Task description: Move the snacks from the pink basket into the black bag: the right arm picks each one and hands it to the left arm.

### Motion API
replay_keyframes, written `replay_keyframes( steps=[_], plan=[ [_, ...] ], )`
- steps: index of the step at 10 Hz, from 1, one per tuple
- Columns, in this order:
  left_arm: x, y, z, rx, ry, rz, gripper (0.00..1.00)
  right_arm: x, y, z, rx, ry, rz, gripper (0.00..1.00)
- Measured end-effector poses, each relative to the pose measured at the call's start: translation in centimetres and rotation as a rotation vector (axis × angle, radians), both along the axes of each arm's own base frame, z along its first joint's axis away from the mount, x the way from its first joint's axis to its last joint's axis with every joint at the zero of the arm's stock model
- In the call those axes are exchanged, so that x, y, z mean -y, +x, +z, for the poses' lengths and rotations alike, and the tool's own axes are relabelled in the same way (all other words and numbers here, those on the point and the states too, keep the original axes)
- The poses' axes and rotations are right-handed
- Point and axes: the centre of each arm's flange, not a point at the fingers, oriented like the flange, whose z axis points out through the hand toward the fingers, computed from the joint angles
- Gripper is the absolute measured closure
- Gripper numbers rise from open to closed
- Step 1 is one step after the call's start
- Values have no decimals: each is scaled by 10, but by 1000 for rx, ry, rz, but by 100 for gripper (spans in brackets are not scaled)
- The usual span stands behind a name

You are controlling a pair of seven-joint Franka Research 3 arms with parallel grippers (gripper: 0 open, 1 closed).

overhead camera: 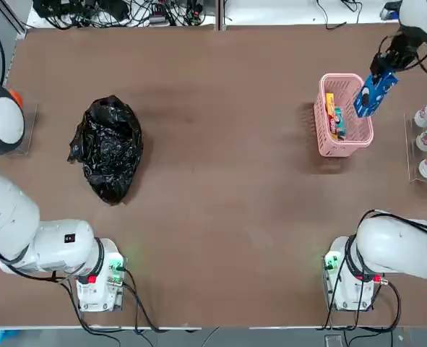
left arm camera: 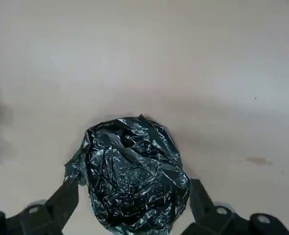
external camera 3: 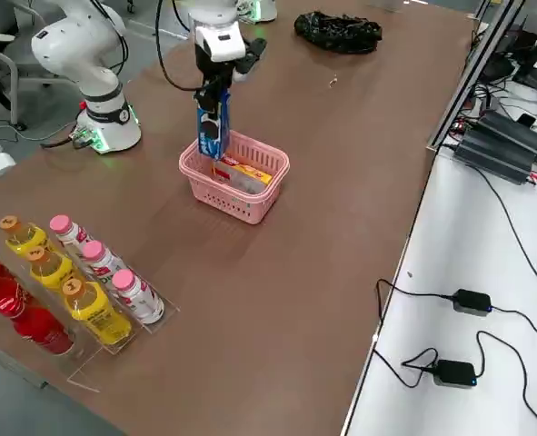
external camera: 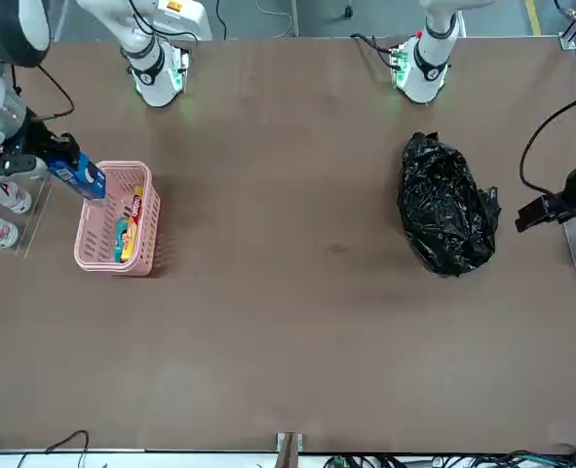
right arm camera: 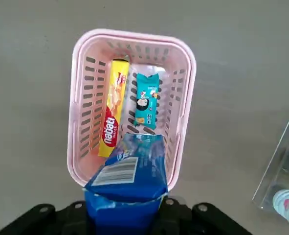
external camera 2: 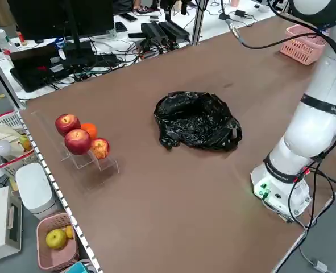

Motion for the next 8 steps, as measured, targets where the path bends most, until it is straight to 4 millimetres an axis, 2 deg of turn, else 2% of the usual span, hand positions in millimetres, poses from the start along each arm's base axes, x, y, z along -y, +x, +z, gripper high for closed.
replay_keyframes(
  steps=[1,3,5,8],
  plan=[
    [5,0,0,-3,0,21,0,-4,2,6,5,15,1,60],
    [12,0,0,-4,0,34,0,-27,5,9,3,102,2,60],
    [21,-1,-1,-8,0,38,0,-59,12,-3,-23,206,-16,60],
    [50,1,-14,-33,1,111,0,-122,33,-34,-47,371,-60,60]
  ],
)
